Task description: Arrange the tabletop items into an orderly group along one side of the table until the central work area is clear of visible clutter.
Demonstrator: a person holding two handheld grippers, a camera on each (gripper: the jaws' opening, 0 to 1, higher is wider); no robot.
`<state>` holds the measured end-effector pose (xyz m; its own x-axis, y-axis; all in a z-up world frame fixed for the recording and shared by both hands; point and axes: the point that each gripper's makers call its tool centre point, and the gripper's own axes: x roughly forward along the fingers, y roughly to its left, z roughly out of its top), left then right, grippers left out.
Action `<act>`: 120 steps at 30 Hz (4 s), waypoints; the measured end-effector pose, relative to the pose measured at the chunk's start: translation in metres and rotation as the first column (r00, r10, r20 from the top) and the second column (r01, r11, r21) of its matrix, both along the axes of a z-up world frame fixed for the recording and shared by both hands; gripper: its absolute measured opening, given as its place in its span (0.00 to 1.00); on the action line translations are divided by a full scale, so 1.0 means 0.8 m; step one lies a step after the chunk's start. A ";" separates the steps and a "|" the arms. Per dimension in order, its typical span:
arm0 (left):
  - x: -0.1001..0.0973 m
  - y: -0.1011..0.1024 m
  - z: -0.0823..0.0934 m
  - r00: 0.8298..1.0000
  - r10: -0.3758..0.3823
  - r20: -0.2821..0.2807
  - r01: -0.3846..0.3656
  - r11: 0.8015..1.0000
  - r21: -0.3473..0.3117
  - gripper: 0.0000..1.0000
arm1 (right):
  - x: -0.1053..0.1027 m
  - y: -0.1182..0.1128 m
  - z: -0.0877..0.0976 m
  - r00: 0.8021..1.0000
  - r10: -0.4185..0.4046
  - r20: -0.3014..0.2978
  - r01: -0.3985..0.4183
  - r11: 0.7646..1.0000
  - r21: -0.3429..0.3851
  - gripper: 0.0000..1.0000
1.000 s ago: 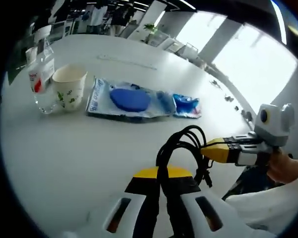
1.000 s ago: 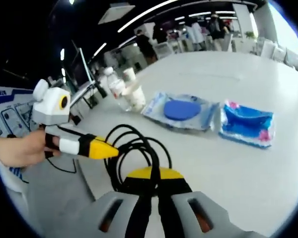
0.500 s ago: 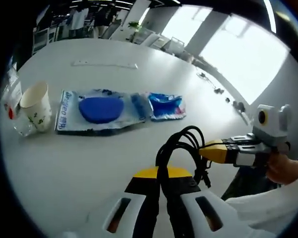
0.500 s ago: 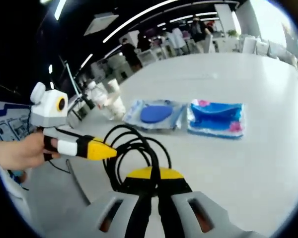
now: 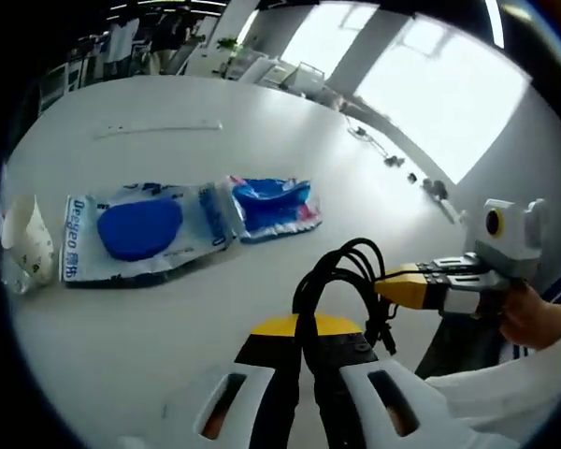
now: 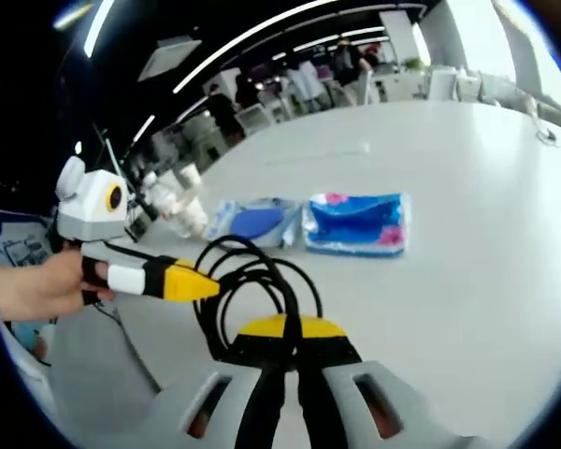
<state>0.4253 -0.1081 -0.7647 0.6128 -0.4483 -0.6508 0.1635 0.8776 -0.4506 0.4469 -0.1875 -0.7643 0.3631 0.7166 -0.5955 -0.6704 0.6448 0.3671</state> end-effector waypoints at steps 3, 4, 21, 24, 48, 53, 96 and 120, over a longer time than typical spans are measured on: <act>0.008 -0.008 0.000 1.000 -0.015 0.002 0.015 1.000 -0.001 0.00 | 0.005 -0.009 0.002 1.000 -0.021 0.002 0.021 1.000 -0.002 0.00; 0.010 -0.011 0.000 1.000 -0.019 0.003 0.019 1.000 -0.002 0.00 | 0.007 -0.011 0.001 1.000 -0.026 0.003 0.026 1.000 -0.002 0.00; 0.039 -0.028 -0.007 0.998 -0.055 -0.009 0.055 0.998 -0.006 0.00 | 0.036 -0.029 -0.005 0.998 -0.070 0.003 0.070 0.997 -0.020 0.00; 0.045 -0.030 -0.009 0.998 -0.060 -0.011 0.060 0.998 0.000 0.00 | 0.041 -0.032 -0.008 0.997 -0.072 0.000 0.072 0.997 -0.023 0.00; 0.071 -0.031 -0.035 0.998 -0.044 -0.051 0.046 0.999 0.027 0.00 | 0.072 -0.031 -0.037 0.998 -0.052 -0.043 0.050 0.998 -0.037 0.00; 0.073 -0.026 -0.043 0.997 -0.042 -0.062 0.045 0.998 0.037 0.00 | 0.074 -0.027 -0.047 0.998 -0.038 -0.056 0.036 0.999 -0.041 0.00; 0.072 -0.015 -0.085 0.993 -0.003 -0.119 0.013 0.997 0.078 0.00 | 0.081 -0.019 -0.082 0.996 -0.008 -0.084 0.004 0.999 -0.042 0.00; 0.071 -0.014 -0.083 0.995 -0.009 -0.098 0.021 0.992 0.122 0.11 | 0.084 -0.015 -0.073 0.998 0.057 0.017 -0.055 0.996 -0.071 0.08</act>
